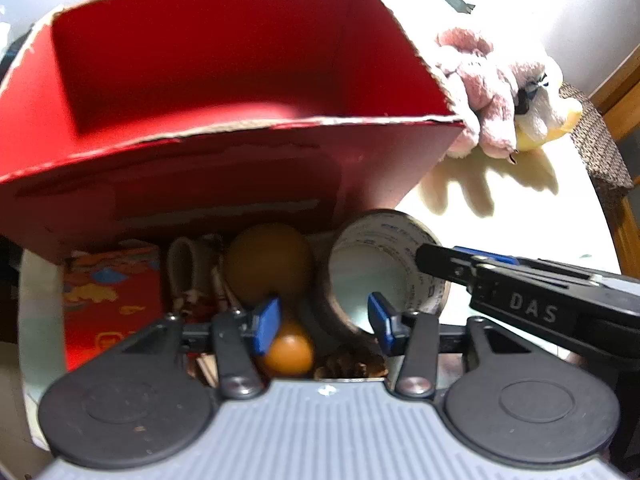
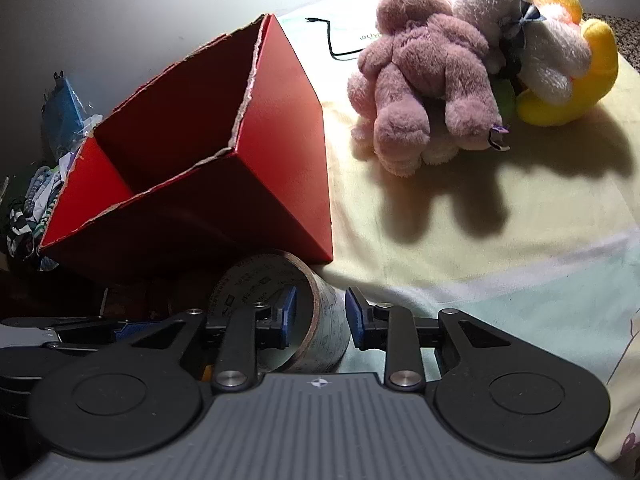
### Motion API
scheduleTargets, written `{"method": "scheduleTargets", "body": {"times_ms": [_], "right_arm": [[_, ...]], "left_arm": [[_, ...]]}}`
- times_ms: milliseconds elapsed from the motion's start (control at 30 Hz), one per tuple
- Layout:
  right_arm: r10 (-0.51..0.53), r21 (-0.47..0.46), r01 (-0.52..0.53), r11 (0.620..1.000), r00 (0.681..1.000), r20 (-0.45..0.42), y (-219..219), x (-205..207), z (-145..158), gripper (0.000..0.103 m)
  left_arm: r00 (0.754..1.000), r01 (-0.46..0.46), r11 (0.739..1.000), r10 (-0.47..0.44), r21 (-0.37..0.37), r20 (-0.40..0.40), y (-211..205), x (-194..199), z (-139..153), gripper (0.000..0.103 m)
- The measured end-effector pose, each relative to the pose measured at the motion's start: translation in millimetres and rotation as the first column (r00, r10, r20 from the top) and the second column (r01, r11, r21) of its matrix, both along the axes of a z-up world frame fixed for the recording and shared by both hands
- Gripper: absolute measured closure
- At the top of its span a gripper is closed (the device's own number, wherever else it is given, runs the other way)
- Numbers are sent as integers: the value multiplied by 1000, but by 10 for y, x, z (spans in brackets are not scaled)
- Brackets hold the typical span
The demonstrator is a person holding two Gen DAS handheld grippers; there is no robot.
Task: Organize objects
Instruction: 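Carry the beige tape roll in the right gripper toward the red box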
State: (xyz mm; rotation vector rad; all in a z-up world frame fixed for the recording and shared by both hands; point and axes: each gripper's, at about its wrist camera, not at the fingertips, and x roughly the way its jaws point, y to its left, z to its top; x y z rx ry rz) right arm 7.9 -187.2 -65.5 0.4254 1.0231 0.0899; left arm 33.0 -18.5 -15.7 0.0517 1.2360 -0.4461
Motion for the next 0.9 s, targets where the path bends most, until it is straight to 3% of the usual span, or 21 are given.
{"method": "scheduleTargets", "body": {"times_ms": [67,100,300,533,767,900], "right_arm": [[-2,3,2,1000,1000,-14,-17,24,-33,82],[-2,7,2,1000,1000,-16,-20,34,-40,88],[-11,2,11,1000,1000,-11,-45,17,6,90],[-37,-36,38,999,999,35,-120,-117,192,90],[-109,-92,117,989,990,91,-304,-394,628,90],[-138,-106,160,981,972,188,-372,-470,979,90]], "left_arm": [[999,17,1000,-18,-13,-30,-23,31,-66,63],[999,21,1000,-22,-8,-40,-35,42,-84,77],[997,72,997,-73,-30,-37,-94,54,-94,85],[985,173,983,-173,-61,12,-176,-20,49,85],[927,355,930,-337,-91,165,-364,-228,440,85],[889,412,904,-371,-114,267,-462,-260,735,85]]}}
